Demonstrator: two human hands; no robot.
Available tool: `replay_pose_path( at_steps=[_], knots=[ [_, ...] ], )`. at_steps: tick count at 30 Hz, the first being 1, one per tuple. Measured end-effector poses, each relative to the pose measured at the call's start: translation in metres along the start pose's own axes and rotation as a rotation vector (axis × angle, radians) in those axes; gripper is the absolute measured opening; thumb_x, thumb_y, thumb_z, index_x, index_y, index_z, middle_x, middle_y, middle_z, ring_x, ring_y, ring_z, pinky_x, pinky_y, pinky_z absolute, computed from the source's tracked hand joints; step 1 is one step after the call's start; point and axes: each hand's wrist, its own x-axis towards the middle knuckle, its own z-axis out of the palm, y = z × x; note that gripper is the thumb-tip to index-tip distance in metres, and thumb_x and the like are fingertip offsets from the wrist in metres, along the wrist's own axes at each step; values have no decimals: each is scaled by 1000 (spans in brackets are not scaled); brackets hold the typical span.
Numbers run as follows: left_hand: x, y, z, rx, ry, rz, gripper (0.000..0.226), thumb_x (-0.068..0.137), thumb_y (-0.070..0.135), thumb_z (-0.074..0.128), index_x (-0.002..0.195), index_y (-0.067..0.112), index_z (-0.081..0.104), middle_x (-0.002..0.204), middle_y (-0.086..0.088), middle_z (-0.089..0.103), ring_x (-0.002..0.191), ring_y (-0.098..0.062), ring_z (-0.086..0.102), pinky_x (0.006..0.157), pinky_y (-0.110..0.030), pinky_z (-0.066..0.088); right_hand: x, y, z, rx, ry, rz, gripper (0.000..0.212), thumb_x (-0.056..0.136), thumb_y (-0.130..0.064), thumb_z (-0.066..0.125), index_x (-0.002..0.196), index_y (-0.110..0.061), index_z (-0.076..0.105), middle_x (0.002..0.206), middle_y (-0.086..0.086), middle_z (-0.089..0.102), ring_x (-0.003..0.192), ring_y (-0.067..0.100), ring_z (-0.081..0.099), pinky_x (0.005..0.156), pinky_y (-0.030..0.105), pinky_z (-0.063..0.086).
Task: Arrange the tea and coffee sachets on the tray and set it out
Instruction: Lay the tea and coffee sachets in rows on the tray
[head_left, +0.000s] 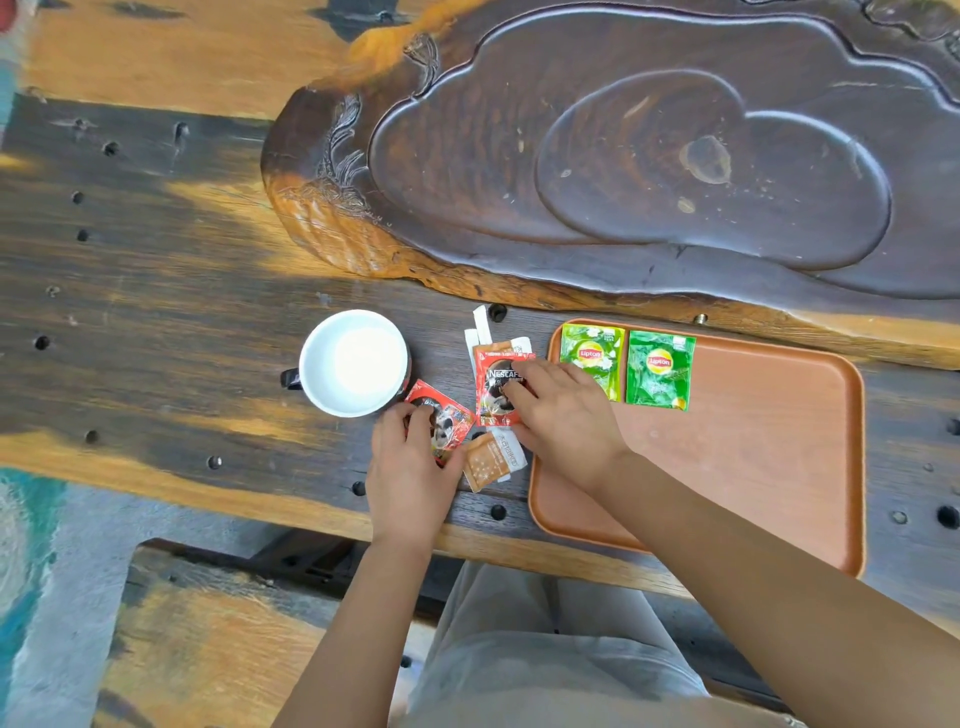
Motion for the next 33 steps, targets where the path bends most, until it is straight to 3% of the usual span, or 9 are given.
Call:
replay_pose_path(
  at_steps=[7,10,14,18,22,28,33],
  knots=[
    [-7,1,3,19,49,-53,35,70,16,72,103,8,62,109,-9,58,103,-26,51,58,-32,45,-6,1,5,51,77,-63,20,51,-5,80,69,-10,72,101,15,73,91,28,70,80,40,57],
    [-8,-2,2,2,80,-37,26,72,12,71,98,8,67,109,-10,64,101,-28,57,57,-34,50,-10,1,8,63,97,-95,19,54,-3,80,71,-9,72,100,11,74,91,25,71,82,37,56],
    [-17,-8,-3,-94,178,30,22,83,6,63,105,5,69,110,-11,68,102,-27,63,79,-33,52,-12,-3,6,105,175,-70,14,62,0,75,74,-7,71,98,8,75,90,22,71,81,33,55],
    [-30,-6,-19,-204,241,58,30,90,16,46,110,3,66,112,-12,68,105,-24,62,94,-32,46,-8,-9,-18,309,308,167,8,75,-4,58,72,-8,65,94,6,74,86,21,70,72,30,54],
    [-42,18,-22,-239,238,240,32,90,17,45,109,2,66,112,-12,67,107,-22,61,97,-32,43,-31,3,-43,429,430,329,5,75,-5,57,71,-4,60,87,8,73,83,14,63,72,16,44],
    [-37,60,14,-207,77,569,27,88,12,50,106,3,68,112,-12,68,107,-22,61,102,-29,38,-110,31,-52,310,341,320,11,78,-5,51,78,-2,62,97,11,72,96,14,58,89,13,39],
    [-33,70,40,-106,-1,740,27,84,10,50,101,4,70,106,-13,70,99,-26,66,93,-34,46,-150,45,-46,172,251,250,18,84,-5,46,80,1,63,96,16,70,101,20,56,88,28,44]
  ],
)
